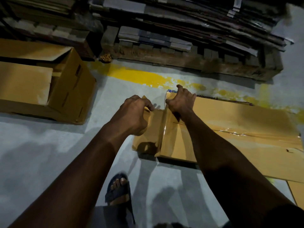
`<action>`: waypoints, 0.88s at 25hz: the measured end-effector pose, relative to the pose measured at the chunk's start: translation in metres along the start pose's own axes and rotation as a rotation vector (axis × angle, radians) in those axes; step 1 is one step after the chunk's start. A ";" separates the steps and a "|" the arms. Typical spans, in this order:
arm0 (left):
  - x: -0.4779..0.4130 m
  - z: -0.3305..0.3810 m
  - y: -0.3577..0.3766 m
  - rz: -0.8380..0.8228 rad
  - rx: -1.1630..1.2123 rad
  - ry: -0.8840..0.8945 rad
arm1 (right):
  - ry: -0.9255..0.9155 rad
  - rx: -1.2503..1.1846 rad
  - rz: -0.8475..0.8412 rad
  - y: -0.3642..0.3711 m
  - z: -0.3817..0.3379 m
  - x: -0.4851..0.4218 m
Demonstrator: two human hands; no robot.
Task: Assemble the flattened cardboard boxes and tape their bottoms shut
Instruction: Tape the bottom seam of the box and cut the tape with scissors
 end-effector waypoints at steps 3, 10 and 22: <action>0.002 0.000 0.003 -0.018 0.013 -0.004 | -0.053 0.089 0.005 0.011 -0.010 -0.002; 0.003 0.004 0.003 -0.026 0.032 0.018 | -0.143 0.088 0.084 0.008 -0.017 0.002; 0.007 -0.004 -0.007 -0.032 0.008 -0.010 | -0.396 0.114 -0.125 0.002 -0.044 0.047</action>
Point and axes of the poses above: each hand's wrist, its own x-axis away from the middle knuckle, its own y-axis out of the palm, z = x × y, the point moved 10 cm from there along -x, towards the middle knuckle, and after that the axes turned 15 degrees about z, right-handed, at the moved point
